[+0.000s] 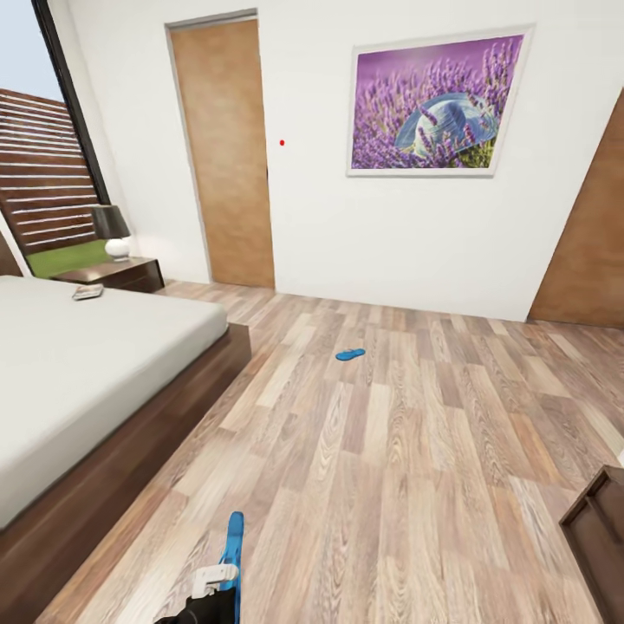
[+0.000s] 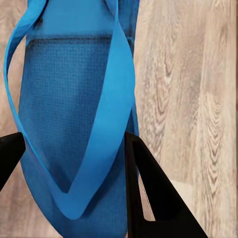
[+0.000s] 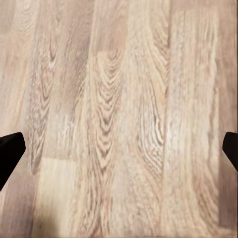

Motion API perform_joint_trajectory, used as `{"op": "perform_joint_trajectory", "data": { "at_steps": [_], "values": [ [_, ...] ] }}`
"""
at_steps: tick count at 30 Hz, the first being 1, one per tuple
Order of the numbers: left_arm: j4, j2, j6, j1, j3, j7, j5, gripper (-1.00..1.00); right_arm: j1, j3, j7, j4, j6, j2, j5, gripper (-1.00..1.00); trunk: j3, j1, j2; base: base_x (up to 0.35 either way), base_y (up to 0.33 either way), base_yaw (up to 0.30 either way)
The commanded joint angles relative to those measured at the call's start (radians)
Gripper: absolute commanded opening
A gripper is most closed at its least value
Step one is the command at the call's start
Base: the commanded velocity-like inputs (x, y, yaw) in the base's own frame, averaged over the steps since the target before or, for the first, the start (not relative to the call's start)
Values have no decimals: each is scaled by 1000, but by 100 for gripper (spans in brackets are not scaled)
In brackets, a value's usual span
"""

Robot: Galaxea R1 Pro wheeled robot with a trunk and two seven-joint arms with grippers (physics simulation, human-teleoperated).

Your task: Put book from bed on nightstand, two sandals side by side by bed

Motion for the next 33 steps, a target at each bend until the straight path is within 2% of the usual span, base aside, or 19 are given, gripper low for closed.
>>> {"op": "perform_joint_trajectory", "data": {
  "at_steps": [1,19,33],
  "values": [
    [1,1,-4,0,-5,0,5,-100,-1,-1,5,2,0,0,-5,100,-1,0,0,0,0,-240],
    [1,2,-4,0,-5,0,5,-100,-1,-1,6,2,-1,0,-5,100,-1,0,0,7,0,-101],
    [1,2,-4,0,-5,0,5,-100,-1,-1,6,2,-1,0,-5,100,-1,0,0,292,0,14]
  ]
}}
